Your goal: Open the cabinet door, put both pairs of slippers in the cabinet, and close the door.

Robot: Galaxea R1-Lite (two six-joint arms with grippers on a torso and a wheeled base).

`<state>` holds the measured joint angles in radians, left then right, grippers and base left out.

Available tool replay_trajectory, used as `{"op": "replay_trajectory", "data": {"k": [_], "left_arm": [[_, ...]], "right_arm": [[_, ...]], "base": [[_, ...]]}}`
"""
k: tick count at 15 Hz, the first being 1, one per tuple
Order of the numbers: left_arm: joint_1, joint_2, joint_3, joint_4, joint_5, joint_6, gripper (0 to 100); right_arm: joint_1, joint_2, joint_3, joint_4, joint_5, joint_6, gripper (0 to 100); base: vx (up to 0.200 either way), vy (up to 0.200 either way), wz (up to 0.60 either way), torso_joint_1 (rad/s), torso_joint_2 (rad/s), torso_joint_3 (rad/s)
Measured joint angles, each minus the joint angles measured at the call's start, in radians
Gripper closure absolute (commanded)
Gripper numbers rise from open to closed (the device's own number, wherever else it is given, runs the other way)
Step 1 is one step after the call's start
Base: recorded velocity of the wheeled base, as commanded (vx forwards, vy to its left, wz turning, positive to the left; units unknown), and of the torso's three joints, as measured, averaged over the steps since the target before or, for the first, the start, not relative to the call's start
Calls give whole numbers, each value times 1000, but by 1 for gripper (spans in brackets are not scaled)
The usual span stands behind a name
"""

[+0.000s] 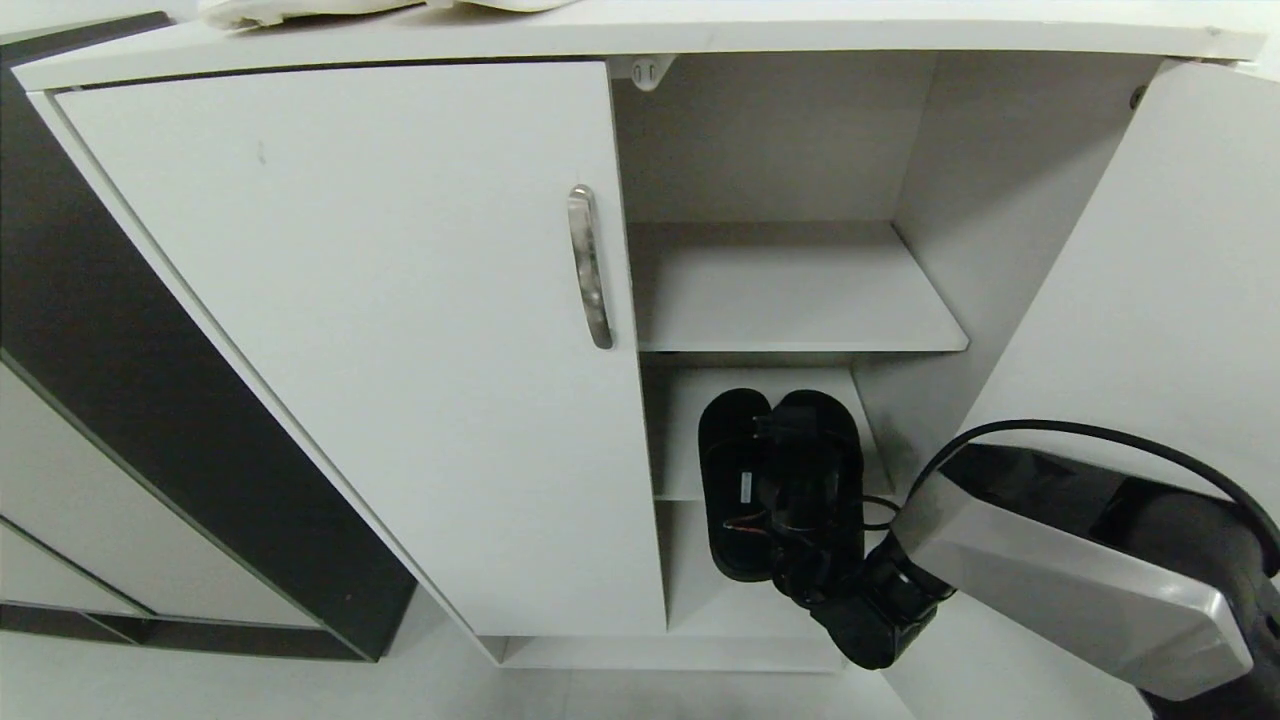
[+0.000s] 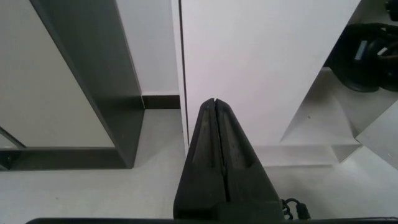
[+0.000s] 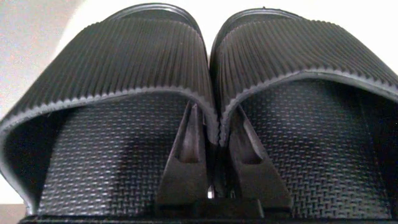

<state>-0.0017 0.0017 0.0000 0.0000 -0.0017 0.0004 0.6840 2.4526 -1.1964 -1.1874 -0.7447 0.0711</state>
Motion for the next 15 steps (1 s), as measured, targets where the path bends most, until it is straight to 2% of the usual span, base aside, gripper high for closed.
{"op": "replay_trajectory", "data": {"k": [4, 11, 15], "left_arm": [[0, 0, 0, 0, 0, 2, 100], [0, 0, 0, 0, 2, 3, 100], [0, 0, 0, 0, 2, 3, 100]], "right_arm": [[-24, 40, -130, 113, 7, 0, 100], [-79, 122, -465, 335, 33, -1, 100], [-88, 160, -523, 350, 56, 0, 100]], "base": [[0, 0, 0, 0, 0, 0], [0, 0, 0, 0, 0, 0], [0, 0, 0, 0, 0, 0]]}}
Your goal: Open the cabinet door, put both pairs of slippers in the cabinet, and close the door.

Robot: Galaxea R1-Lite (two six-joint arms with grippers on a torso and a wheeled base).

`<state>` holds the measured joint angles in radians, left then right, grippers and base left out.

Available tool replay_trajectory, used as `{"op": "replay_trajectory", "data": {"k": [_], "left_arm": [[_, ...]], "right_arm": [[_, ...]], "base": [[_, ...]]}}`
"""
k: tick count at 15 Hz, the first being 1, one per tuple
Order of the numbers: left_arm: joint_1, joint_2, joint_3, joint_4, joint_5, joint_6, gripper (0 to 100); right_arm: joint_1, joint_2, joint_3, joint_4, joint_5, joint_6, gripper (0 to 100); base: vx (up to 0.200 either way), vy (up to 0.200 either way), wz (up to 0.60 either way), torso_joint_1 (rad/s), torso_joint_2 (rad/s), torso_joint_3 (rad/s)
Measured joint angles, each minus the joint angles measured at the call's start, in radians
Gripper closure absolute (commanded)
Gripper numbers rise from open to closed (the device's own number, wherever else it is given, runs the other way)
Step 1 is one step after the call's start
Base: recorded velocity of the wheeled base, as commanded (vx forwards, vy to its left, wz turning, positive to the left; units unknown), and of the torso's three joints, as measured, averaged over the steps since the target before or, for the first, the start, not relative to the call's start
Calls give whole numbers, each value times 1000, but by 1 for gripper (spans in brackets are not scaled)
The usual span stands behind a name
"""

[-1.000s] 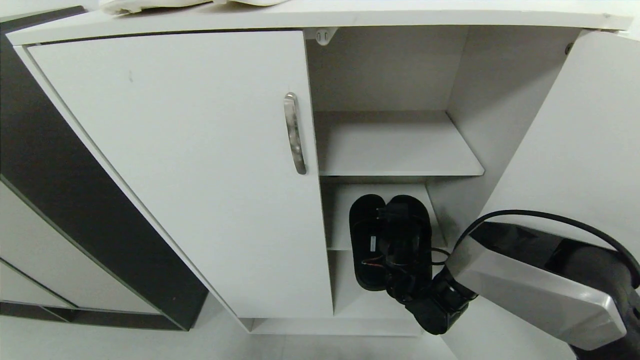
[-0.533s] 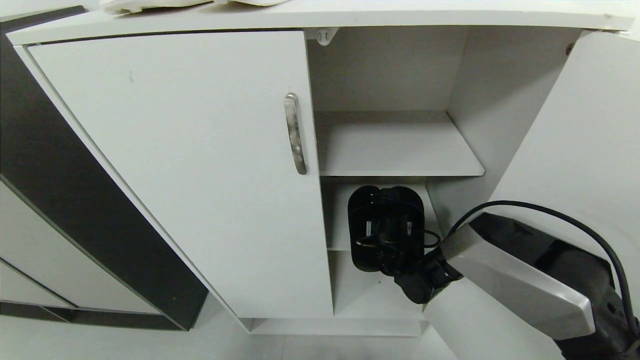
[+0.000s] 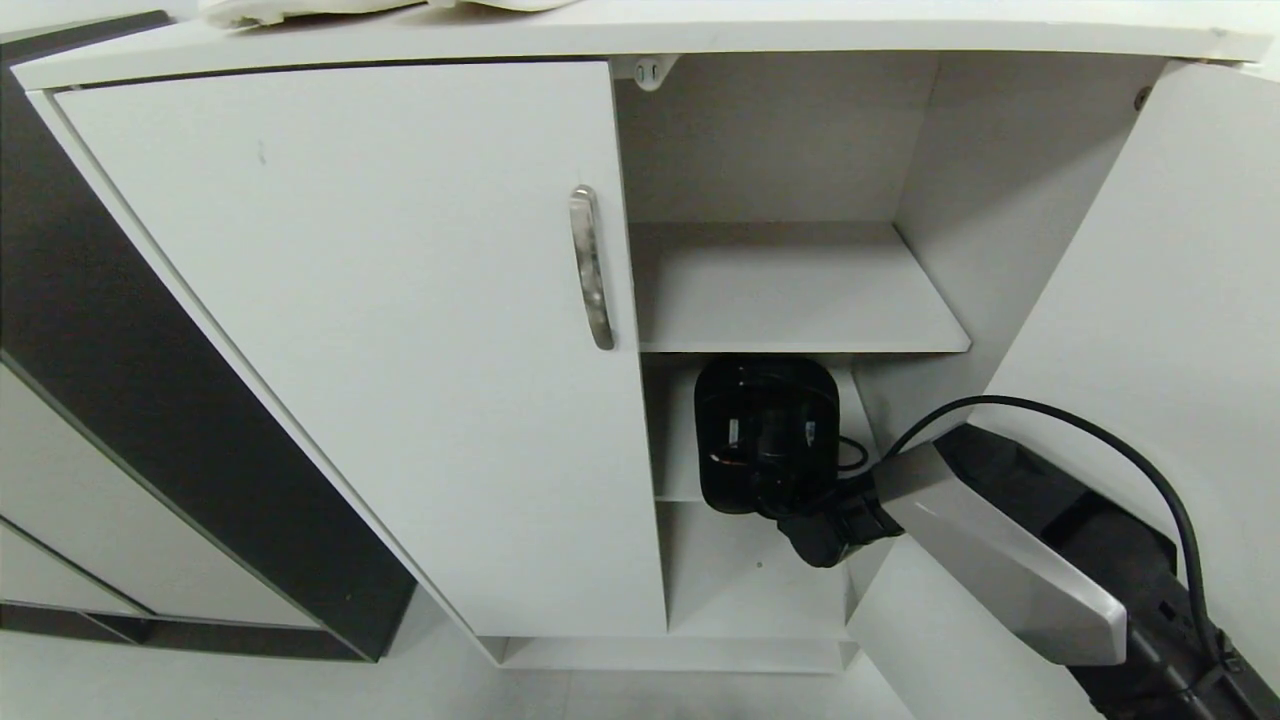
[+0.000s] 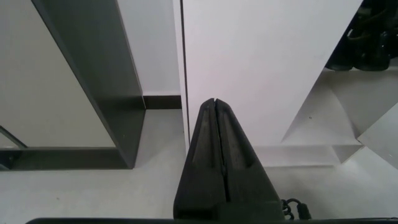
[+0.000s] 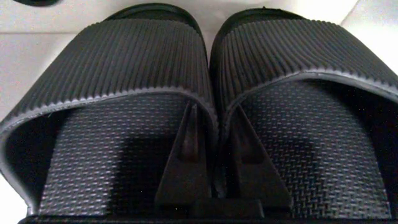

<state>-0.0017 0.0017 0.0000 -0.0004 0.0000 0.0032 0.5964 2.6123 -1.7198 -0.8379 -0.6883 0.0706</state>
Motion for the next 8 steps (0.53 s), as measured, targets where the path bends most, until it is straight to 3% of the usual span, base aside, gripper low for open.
{"op": "replay_trajectory", "data": {"k": [1, 2, 8], "left_arm": [[0, 0, 0, 0, 0, 0, 100], [0, 0, 0, 0, 0, 0, 100], [0, 0, 0, 0, -1, 3, 100]], "right_arm": [[-1, 4, -2, 0, 0, 0, 100], [-1, 7, -3, 0, 1, 0, 0], [4, -18, 73, -18, -4, 2, 0]], "base": [[0, 0, 0, 0, 0, 0], [0, 0, 0, 0, 0, 0], [0, 0, 0, 0, 0, 0]]}}
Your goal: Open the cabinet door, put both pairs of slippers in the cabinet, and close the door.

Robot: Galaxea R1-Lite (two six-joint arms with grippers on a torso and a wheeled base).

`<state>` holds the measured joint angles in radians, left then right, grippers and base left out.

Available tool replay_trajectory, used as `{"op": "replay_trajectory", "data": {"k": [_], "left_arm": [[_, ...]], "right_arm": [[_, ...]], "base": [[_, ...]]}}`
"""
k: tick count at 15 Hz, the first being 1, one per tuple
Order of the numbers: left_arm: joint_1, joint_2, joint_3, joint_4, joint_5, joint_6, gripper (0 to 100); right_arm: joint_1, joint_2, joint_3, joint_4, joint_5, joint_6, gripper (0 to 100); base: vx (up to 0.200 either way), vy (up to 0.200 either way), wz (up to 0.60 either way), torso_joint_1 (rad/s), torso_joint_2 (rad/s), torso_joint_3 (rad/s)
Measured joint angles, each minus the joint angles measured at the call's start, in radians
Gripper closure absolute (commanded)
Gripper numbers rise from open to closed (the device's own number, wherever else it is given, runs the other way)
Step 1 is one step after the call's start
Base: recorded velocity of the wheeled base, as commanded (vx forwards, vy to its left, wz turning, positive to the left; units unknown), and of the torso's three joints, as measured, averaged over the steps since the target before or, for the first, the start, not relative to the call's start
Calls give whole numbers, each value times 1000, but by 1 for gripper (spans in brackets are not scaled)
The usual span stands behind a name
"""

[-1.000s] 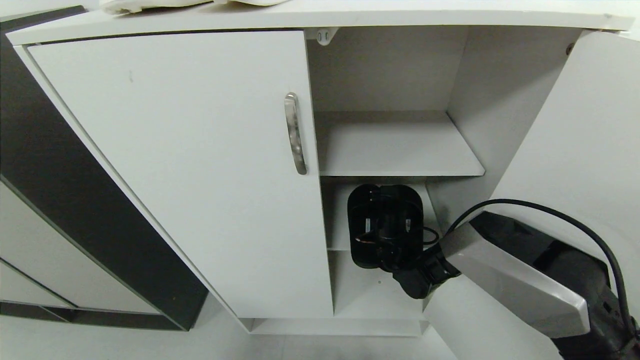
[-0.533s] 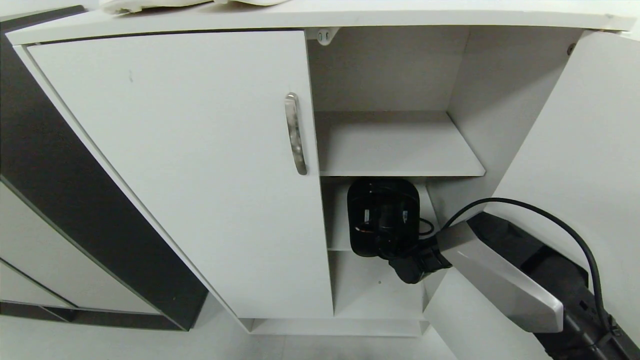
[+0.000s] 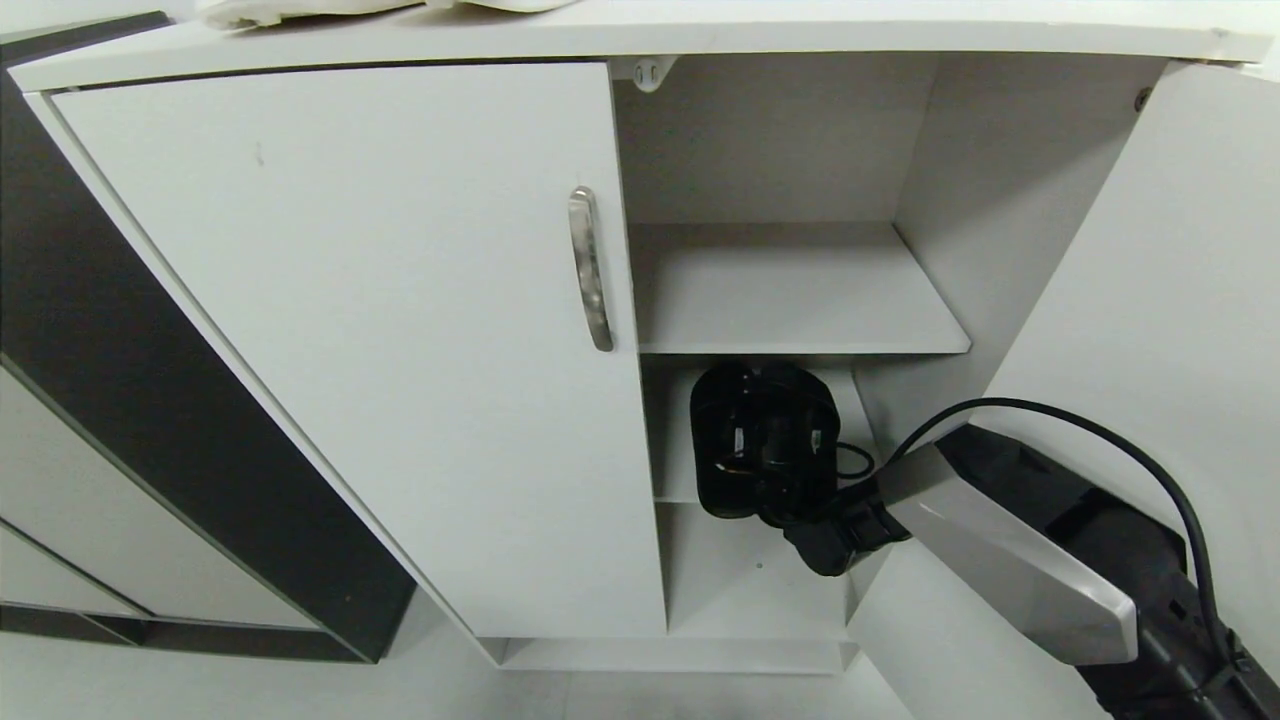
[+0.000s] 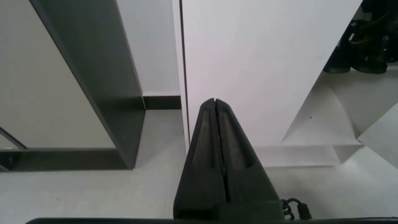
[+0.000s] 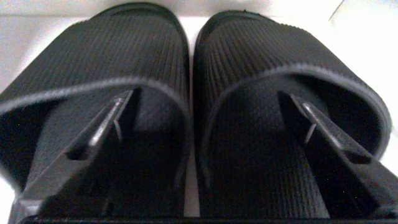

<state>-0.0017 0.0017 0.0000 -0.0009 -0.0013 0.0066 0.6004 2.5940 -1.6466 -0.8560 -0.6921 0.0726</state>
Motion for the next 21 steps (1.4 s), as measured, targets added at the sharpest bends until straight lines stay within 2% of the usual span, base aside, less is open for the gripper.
{"op": "replay_trajectory", "data": {"k": [3, 8, 11, 13, 18, 21], "left_arm": [[0, 0, 0, 0, 0, 1, 100], [0, 0, 0, 0, 0, 3, 100], [0, 0, 0, 0, 0, 3, 100], [0, 0, 0, 1, -1, 0, 100], [0, 0, 0, 1, -2, -3, 100], [0, 0, 0, 0, 0, -4, 100]], "right_arm": [[21, -69, 140, -72, -5, 1, 0], [108, -236, 537, -285, -42, 1, 0], [163, -309, 715, -434, -63, -1, 0], [177, -332, 759, -453, -66, -1, 0], [184, -349, 771, -452, -66, -1, 0], [186, -355, 772, -454, -65, 0, 0]], "base": [[0, 0, 0, 0, 0, 0], [0, 0, 0, 0, 0, 0], [-67, 0, 0, 1, -1, 1], [-200, 0, 0, 0, 7, 7], [-200, 0, 0, -1, 3, 3], [0, 0, 0, 0, 0, 0]]}}
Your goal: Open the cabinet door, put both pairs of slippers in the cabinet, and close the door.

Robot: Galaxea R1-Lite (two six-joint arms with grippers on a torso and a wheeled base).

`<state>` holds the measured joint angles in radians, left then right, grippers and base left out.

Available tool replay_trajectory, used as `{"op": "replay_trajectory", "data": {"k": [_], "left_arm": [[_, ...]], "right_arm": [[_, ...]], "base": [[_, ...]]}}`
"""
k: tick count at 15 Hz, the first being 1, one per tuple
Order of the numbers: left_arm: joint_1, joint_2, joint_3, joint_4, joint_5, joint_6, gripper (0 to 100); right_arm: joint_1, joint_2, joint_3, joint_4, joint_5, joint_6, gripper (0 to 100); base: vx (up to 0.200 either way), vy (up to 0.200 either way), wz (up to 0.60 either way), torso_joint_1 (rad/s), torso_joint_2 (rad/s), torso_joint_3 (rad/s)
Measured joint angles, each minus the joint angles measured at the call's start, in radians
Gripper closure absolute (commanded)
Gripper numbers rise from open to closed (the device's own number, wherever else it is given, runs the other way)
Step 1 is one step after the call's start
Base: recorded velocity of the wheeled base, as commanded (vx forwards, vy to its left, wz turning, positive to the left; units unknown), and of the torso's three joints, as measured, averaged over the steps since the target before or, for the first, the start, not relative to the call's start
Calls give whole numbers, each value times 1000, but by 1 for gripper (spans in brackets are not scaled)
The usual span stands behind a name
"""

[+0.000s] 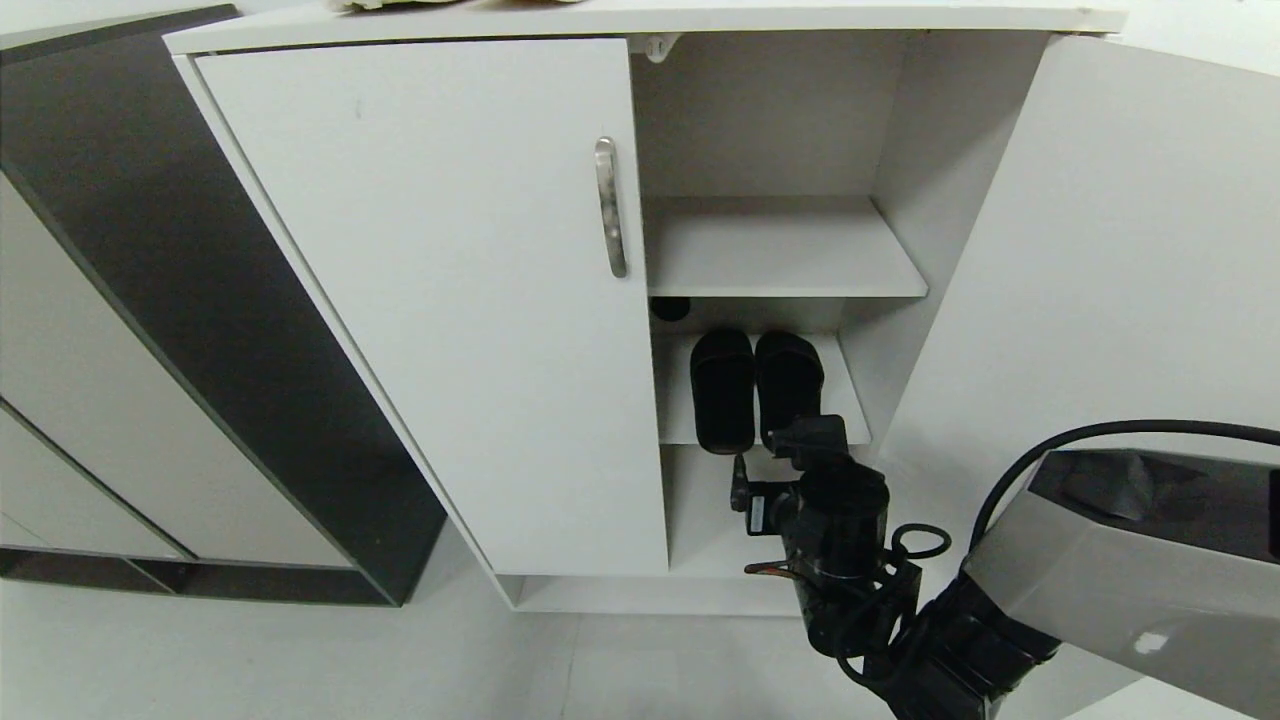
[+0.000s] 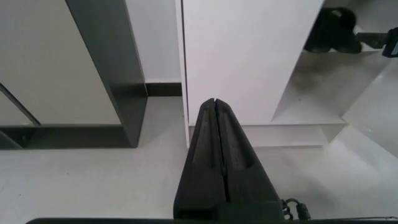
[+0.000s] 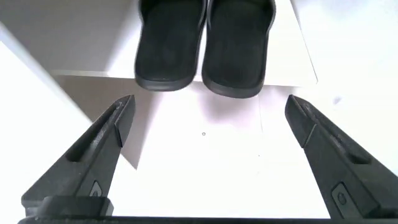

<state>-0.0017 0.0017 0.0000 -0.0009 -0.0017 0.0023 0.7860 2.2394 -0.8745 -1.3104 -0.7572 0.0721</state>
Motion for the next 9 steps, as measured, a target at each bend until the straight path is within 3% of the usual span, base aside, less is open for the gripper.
{"op": "replay_trajectory", "data": {"k": [9], "left_arm": [[0, 0, 0, 1, -1, 1, 100]], "right_arm": [[-1, -16, 15, -6, 0, -1, 0]], "base": [[0, 0, 0, 0, 0, 0]]}}
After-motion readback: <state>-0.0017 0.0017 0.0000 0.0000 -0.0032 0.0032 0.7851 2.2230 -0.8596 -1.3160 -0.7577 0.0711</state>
